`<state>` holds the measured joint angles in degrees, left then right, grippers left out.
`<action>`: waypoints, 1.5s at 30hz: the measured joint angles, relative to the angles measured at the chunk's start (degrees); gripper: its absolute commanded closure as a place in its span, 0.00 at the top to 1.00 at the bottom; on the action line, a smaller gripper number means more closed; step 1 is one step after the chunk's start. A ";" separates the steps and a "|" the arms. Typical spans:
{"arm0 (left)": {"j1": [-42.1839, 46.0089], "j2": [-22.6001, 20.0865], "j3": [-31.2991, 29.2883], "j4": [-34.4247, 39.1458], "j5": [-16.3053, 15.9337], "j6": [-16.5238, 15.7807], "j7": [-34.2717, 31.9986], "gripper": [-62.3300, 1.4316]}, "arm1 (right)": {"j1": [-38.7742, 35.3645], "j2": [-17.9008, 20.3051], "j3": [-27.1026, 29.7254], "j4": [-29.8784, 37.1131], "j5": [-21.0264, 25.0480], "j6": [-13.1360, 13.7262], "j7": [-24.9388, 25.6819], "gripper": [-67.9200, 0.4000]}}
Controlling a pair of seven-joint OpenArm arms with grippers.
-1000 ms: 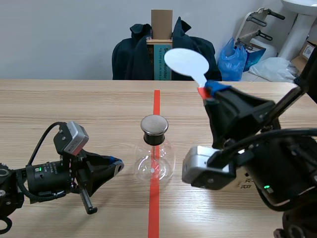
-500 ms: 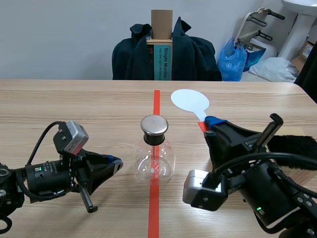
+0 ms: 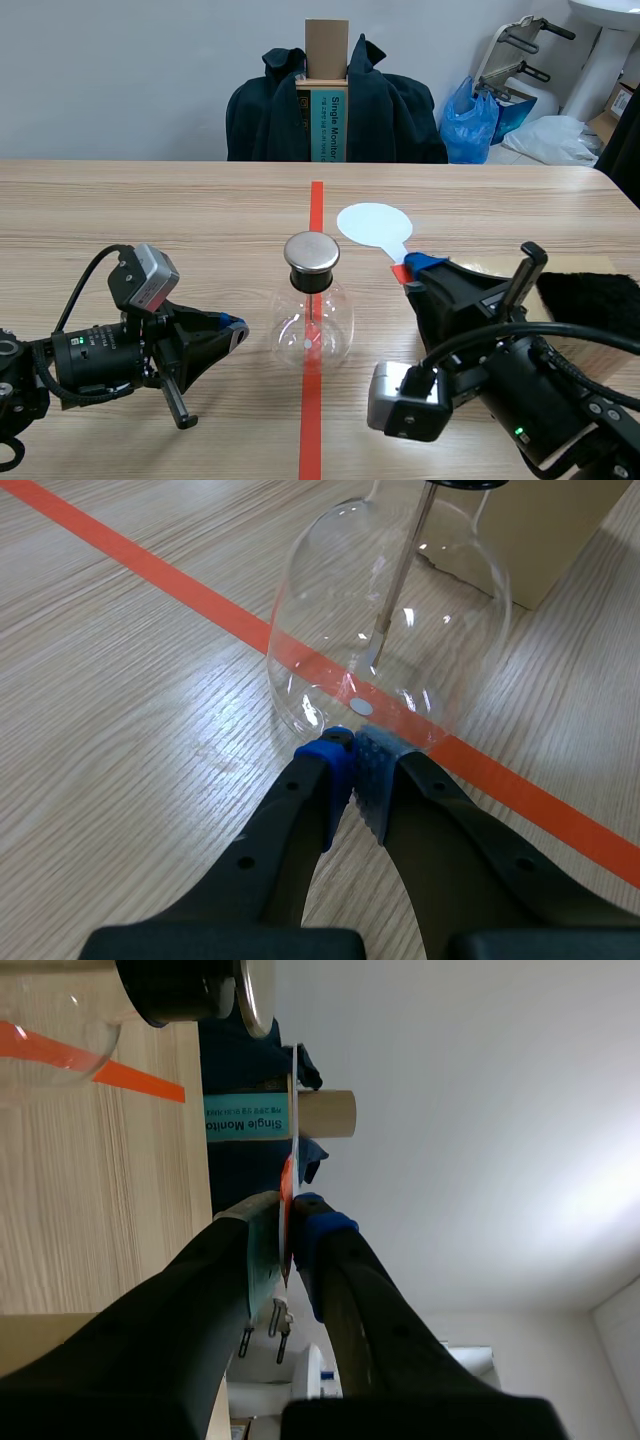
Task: Do the electroscope experiment.
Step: 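Move the plate toward and away from the electroscope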
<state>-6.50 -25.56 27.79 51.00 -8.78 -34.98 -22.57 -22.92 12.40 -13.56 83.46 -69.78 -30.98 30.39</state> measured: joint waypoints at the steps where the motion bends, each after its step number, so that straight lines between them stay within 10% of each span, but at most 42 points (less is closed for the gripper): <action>1: 0.00 0.15 0.00 0.00 0.02 0.22 -0.02 0.07 | 0.02 -0.02 0.00 0.00 -0.26 0.00 1.31 0.02; 29: 0.11 0.79 0.00 0.11 1.27 1.73 -0.02 0.07 | 0.02 -0.02 0.00 0.00 -0.96 -0.24 13.03 0.02; 45: 0.13 0.79 0.00 0.11 1.27 1.73 -0.02 0.07 | 0.17 -0.02 0.00 0.00 -0.92 -0.24 -6.27 0.02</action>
<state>-6.37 -24.77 27.79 51.11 -7.51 -33.26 -22.59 -22.74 12.38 -13.56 83.46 -70.70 -31.22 24.12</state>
